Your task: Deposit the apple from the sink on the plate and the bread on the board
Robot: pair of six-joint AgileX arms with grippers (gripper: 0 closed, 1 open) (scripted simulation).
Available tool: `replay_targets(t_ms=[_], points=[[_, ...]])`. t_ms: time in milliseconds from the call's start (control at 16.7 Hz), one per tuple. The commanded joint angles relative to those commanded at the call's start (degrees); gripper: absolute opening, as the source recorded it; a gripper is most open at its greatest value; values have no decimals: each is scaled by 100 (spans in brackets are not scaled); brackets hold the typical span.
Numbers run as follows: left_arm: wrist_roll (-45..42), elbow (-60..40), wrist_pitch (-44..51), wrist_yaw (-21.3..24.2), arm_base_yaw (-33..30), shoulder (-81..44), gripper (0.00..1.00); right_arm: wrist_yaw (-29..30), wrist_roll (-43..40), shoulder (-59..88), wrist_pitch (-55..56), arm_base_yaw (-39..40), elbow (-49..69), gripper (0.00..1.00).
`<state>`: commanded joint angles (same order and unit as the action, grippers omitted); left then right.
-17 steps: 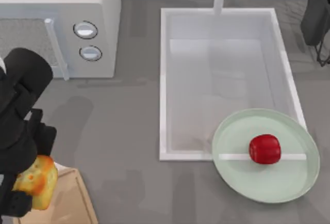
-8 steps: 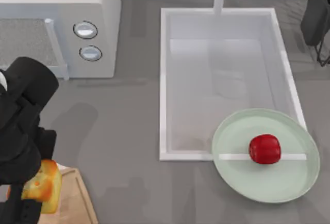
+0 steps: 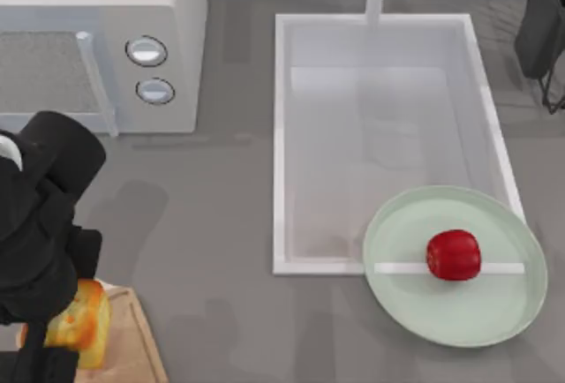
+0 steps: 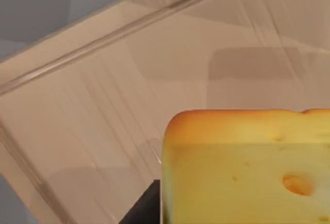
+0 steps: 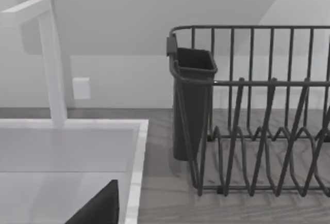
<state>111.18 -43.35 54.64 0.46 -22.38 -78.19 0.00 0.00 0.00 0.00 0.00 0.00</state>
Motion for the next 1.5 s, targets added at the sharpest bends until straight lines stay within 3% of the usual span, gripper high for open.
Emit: replay_targets(t_ms=[780,1500], points=[[7,471,-756,1,-16,-277,0,0,0,0,0,0,0,100],[7,471,-756,1,-16,-277,90,0,0,0,0,0,0,100]])
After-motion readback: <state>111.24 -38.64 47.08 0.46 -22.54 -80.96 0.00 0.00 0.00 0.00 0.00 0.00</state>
